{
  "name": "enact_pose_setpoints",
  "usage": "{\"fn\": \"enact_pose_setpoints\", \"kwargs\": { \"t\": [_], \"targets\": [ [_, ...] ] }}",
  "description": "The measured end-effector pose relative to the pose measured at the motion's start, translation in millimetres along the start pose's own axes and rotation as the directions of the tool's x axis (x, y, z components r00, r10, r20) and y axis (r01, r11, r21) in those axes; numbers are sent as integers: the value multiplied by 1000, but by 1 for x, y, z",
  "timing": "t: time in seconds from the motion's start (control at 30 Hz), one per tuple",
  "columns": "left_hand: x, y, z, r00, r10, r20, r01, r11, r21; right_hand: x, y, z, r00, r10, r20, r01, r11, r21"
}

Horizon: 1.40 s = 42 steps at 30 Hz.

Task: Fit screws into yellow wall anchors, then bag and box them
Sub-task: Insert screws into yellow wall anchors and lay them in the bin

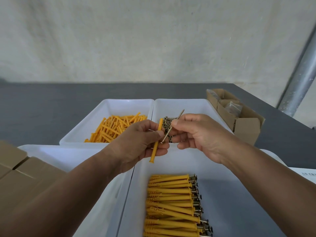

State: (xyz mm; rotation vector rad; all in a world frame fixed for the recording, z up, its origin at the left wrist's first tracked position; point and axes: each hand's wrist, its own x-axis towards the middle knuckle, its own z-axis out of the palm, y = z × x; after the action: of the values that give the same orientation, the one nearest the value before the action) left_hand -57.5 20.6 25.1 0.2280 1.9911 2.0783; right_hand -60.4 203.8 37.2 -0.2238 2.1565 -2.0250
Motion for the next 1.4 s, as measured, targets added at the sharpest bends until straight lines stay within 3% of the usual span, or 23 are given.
{"fn": "enact_pose_setpoints", "kwargs": {
  "t": [0.07, 0.17, 0.3, 0.4, 0.73, 1.17, 1.4],
  "targets": [
    [2, 1, -2, 997, 14, -71, -19, 997, -69, -1, -2, -2, 1000, -3, 15, 4, 1000, -29],
    [4, 7, -5, 988, 8, -155, -49, 965, -257, -6, -3, -3, 980, 56, 193, -40, 995, -87],
    [4, 12, -10, 976, -38, -215, -63, 894, -444, -13, -2, 1, 865, 208, 456, -85, 958, -275],
    [5, 14, -12, 967, -69, -247, -71, 853, -517, -15, -1, 5, 797, 298, 525, -97, 922, -376],
    [5, 14, -10, 966, -73, -247, -73, 843, -533, -14, 3, 9, 798, 340, 498, -124, 901, -417],
    [2, 11, -7, 987, 18, -158, -87, 892, -443, -9, 4, 5, 910, 223, 350, -122, 950, -289],
    [0, 10, -4, 992, 30, -119, -74, 921, -382, -9, 2, 3, 928, 188, 321, -114, 965, -235]
  ]
}}
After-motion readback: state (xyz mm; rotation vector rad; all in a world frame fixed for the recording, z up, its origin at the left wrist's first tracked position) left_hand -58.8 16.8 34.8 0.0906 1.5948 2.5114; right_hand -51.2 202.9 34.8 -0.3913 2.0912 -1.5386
